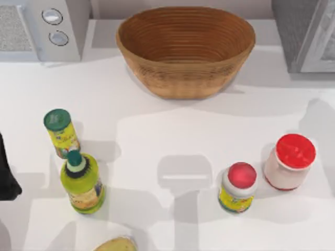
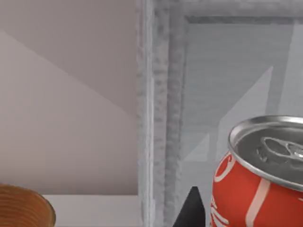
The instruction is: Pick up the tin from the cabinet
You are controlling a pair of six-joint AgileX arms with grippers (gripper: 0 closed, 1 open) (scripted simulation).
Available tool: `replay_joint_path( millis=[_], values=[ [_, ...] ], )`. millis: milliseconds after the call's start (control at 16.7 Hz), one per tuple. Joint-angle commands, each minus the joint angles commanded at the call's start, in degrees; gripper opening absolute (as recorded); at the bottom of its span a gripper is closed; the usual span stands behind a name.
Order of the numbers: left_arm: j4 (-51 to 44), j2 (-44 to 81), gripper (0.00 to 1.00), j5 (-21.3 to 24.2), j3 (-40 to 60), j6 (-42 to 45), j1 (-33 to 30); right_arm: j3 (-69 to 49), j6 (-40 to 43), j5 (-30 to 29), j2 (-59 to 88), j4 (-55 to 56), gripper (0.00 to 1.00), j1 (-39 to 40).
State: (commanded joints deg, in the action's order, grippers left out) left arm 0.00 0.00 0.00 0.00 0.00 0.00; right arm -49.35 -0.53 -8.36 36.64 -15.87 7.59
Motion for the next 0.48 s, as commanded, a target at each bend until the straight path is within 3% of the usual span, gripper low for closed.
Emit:
replay_joint_path(
  millis=[240, 480],
  values=[
    [0.00, 0.00, 1.00, 0.00, 0.00, 0.00, 0.00, 25.54, 0.21, 3.67, -16.36, 7.04, 0.00, -3.36],
    [0.00, 0.00, 1.00, 0.00, 0.00, 0.00, 0.00, 42.14, 0.41, 6.72, -29.84, 12.84, 0.00, -6.15]
  ],
)
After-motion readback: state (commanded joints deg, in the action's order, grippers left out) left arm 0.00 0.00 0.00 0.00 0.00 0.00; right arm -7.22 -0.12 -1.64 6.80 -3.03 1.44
